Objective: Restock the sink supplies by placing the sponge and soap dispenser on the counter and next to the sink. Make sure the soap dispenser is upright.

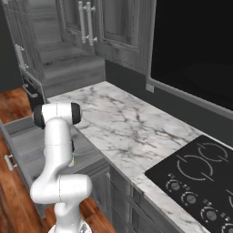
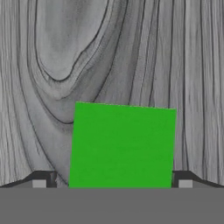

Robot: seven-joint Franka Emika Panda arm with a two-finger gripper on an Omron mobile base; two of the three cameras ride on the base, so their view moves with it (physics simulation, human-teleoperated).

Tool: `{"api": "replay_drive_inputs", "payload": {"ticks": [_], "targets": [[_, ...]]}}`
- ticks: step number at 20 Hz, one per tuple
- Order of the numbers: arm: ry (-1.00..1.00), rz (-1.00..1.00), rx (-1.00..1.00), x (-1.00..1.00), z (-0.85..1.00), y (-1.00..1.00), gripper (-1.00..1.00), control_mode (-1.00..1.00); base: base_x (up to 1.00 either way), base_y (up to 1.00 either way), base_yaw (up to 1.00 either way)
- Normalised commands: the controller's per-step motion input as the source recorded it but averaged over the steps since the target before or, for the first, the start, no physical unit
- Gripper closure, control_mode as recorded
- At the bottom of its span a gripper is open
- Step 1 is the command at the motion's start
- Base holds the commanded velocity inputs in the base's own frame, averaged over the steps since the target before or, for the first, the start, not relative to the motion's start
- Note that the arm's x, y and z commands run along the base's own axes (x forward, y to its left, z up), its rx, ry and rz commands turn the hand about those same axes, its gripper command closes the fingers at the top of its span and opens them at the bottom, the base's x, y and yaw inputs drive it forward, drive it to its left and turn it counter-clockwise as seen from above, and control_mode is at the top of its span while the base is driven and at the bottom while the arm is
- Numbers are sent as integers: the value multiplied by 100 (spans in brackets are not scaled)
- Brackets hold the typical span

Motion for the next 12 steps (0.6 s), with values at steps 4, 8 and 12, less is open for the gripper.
{"api": "replay_drive_inputs", "payload": {"ticks": [4, 8, 12], "targets": [[0, 0, 0, 3, -21, 0, -100, -100, 0, 0, 0], [0, 0, 0, 1, -26, 0, -100, -100, 0, 0, 0], [5, -1, -1, 0, -39, 0, 100, -100, 0, 0, 0]]}}
